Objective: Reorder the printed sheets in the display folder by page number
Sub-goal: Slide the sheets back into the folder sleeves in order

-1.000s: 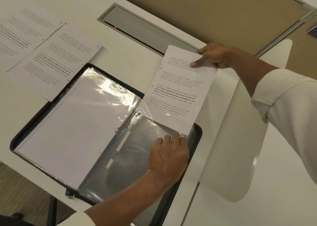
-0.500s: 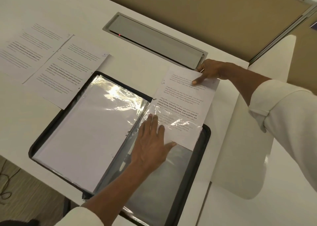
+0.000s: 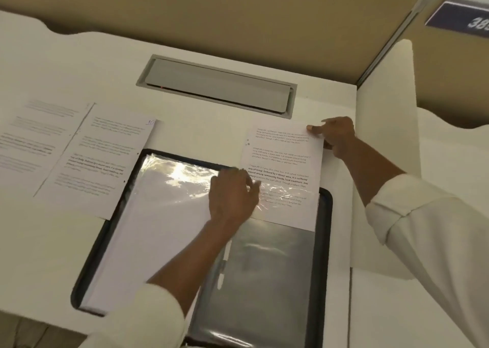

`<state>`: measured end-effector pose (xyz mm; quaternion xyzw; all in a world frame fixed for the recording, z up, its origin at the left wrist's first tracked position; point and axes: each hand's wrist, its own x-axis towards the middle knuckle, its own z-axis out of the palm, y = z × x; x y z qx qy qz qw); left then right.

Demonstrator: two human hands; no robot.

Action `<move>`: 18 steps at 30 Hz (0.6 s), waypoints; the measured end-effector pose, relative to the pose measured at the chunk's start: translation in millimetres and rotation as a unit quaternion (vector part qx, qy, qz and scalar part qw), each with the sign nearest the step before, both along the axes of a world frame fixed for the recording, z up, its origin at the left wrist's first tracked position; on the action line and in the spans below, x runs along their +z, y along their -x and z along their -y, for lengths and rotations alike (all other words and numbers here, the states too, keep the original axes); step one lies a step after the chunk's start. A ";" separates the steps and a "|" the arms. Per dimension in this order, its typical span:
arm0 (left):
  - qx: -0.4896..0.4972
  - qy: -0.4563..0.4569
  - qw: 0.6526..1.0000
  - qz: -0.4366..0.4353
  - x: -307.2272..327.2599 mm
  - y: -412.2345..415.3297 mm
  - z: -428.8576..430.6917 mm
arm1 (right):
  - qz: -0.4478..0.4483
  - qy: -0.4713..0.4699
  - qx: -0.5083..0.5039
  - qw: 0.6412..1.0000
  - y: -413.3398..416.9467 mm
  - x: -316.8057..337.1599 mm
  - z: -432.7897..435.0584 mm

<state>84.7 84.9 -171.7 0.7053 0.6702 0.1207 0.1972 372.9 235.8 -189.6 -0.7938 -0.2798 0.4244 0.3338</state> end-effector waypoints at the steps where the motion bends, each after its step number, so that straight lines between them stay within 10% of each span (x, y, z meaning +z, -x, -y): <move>1: 0.020 0.011 0.999 0.031 2.0 3.9 -18.9 | -0.015 -0.011 -0.020 1.000 0.3 -3.0 8.7; 12: 0.113 0.235 0.932 0.251 2.7 2.6 -157.5 | -0.032 -0.045 0.024 0.998 10.3 -8.0 70.9; 18: 0.119 0.283 0.924 0.229 -12.6 3.9 -168.9 | -0.079 -0.055 0.030 0.995 12.1 -4.6 93.7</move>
